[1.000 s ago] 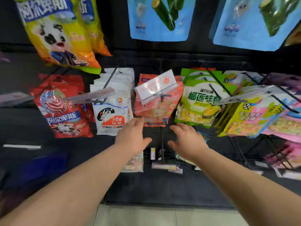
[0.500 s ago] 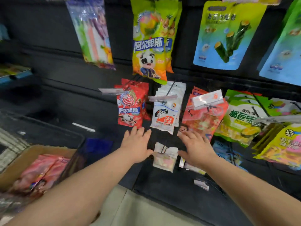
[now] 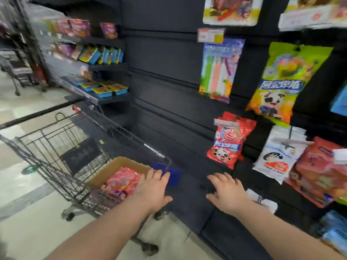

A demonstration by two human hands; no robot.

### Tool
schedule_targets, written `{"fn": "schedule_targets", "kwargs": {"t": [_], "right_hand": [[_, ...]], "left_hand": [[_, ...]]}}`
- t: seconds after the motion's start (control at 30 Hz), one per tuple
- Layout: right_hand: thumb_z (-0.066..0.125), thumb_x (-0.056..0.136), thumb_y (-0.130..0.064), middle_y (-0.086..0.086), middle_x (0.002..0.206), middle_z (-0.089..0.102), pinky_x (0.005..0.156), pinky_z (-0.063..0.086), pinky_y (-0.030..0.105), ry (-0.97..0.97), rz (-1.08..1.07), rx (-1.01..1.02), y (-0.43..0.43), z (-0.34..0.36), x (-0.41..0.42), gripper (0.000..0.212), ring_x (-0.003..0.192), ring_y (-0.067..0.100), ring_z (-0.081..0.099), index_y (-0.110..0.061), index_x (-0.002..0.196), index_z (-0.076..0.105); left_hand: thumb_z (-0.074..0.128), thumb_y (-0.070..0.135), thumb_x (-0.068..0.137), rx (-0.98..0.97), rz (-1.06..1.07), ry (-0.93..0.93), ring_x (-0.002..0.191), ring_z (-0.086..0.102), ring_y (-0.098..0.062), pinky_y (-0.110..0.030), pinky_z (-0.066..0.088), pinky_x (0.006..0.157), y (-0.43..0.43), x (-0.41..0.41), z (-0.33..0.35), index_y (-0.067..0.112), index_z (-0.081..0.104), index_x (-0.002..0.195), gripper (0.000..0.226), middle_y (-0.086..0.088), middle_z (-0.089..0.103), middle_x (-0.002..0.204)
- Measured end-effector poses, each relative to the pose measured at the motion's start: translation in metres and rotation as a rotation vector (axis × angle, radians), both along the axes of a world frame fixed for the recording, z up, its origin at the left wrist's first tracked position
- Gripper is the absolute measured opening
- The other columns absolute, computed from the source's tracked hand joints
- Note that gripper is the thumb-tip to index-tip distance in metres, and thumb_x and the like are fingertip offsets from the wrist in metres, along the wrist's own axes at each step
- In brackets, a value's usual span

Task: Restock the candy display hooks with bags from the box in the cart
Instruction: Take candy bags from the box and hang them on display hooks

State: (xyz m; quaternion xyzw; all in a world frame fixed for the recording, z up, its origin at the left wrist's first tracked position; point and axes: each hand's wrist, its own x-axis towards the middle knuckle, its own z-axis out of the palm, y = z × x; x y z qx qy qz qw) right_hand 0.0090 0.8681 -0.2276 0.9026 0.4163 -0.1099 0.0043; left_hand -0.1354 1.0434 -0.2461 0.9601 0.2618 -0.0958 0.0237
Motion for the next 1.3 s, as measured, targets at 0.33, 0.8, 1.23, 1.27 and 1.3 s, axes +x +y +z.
{"fn": "schedule_targets", "kwargs": {"t": [0.33, 0.8, 1.23, 1.27, 1.3], "right_hand": [[0.049, 0.093, -0.045, 0.000, 0.157, 0.025, 0.117, 0.017, 0.048, 0.048, 0.138, -0.003, 0.143, -0.018, -0.136, 0.063, 0.147, 0.027, 0.013, -0.026, 0.149, 0.025], [0.052, 0.091, -0.046, 0.001, 0.152, 0.034, 0.116, 0.016, 0.049, 0.111, 0.154, -0.086, 0.233, -0.045, -0.162, 0.060, 0.145, 0.027, 0.021, -0.029, 0.144, 0.032], [0.049, 0.090, -0.050, -0.001, 0.149, 0.036, 0.115, 0.021, 0.047, 0.243, 0.149, -0.108, 0.343, -0.103, -0.084, 0.061, 0.138, 0.024, 0.032, -0.033, 0.144, 0.028], [0.048, 0.090, -0.050, -0.001, 0.150, 0.036, 0.115, 0.020, 0.047, 0.255, 0.144, -0.117, 0.350, -0.107, -0.076, 0.061, 0.139, 0.024, 0.031, -0.032, 0.145, 0.028], [0.048, 0.091, -0.049, 0.000, 0.150, 0.034, 0.115, 0.019, 0.047, 0.268, 0.141, -0.127, 0.356, -0.111, -0.068, 0.061, 0.139, 0.024, 0.029, -0.032, 0.146, 0.027]], "left_hand": [[0.048, 0.059, 0.089, 0.004, 0.172, 0.039, 0.147, 0.011, -0.030, -0.049, 0.016, 0.118, 0.128, -0.168, -0.014, 0.021, 0.010, 0.154, 0.084, -0.006, 0.017, 0.160], [0.048, 0.057, 0.090, -0.064, 0.184, 0.060, 0.148, 0.011, -0.032, -0.048, 0.017, 0.117, 0.204, -0.197, -0.037, 0.019, 0.012, 0.153, 0.083, -0.009, 0.016, 0.160], [0.049, 0.055, 0.089, -0.088, 0.183, 0.166, 0.142, 0.023, -0.029, -0.049, 0.025, 0.115, 0.319, -0.119, -0.068, 0.020, 0.022, 0.149, 0.075, -0.009, 0.028, 0.153], [0.048, 0.055, 0.089, -0.095, 0.182, 0.190, 0.143, 0.022, -0.029, -0.048, 0.024, 0.115, 0.328, -0.109, -0.073, 0.020, 0.019, 0.150, 0.076, -0.008, 0.026, 0.154], [0.046, 0.056, 0.090, -0.099, 0.179, 0.221, 0.143, 0.020, -0.030, -0.048, 0.023, 0.116, 0.335, -0.099, -0.076, 0.020, 0.016, 0.151, 0.077, -0.009, 0.023, 0.155]]}}
